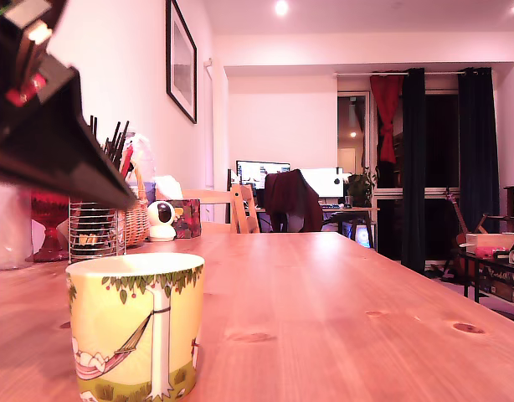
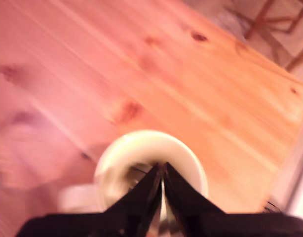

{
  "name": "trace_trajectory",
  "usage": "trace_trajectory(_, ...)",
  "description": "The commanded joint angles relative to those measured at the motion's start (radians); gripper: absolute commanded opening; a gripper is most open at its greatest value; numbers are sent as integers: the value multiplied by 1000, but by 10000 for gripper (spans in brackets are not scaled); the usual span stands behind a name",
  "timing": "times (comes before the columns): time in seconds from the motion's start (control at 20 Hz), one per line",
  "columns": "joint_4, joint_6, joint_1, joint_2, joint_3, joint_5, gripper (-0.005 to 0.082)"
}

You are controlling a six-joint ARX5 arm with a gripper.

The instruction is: Pick the coffee capsule and then drop it inside the coffee cup in front of you

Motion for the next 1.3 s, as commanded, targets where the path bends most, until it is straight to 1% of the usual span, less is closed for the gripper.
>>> trace_trajectory(0.0, 10, 6, 0, -38, 8, -26, -21)
trace_trajectory(0.05, 10, 11, 5, -56, 8, -37, -21)
trace_trajectory(0.2, 9, 33, 35, -93, 8, -45, -21)
trace_trajectory(0.4, 35, 37, 108, -112, -8, -60, -21)
trace_trajectory(0.55, 133, 47, 176, -111, -43, -59, -21)
trace_trajectory(0.75, 282, 46, 278, -111, -117, -60, -21)
trace_trajectory(0.9, 349, 46, 364, -111, -161, -60, -21)
trace_trajectory(1.05, 384, 46, 454, -111, -190, -58, -21)
trace_trajectory(1.25, 437, 45, 564, -111, -251, 3, -21)
